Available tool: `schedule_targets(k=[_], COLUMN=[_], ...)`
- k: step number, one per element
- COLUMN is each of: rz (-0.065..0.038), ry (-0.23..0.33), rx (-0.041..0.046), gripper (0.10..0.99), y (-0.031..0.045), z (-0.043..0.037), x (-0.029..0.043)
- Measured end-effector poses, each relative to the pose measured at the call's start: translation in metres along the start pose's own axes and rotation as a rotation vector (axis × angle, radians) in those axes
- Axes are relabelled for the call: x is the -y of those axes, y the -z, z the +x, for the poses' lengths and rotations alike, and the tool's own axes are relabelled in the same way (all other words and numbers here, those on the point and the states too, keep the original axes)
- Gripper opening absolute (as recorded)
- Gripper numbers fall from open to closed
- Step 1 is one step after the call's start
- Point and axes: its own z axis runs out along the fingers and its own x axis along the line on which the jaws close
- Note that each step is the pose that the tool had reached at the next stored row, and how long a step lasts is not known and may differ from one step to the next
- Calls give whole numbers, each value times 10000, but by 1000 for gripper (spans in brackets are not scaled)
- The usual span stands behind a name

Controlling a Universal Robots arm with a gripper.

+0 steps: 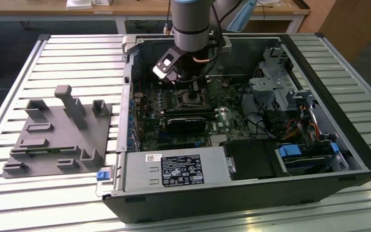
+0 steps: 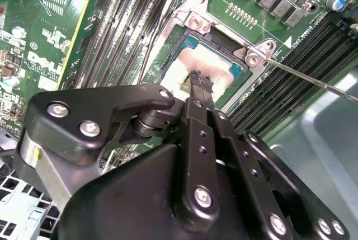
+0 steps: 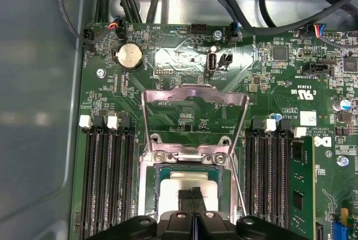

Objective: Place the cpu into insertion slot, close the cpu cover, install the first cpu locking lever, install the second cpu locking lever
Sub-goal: 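Place the cpu into insertion slot, then close the cpu cover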

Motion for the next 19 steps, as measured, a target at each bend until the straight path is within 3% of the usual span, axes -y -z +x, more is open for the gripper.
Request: schedule_targets(k=[12,19], rz=[4,4], ry=[0,0], rx=[1,0], gripper=[106,106], y=[28,121], z=[0,2], x=[-3,-12])
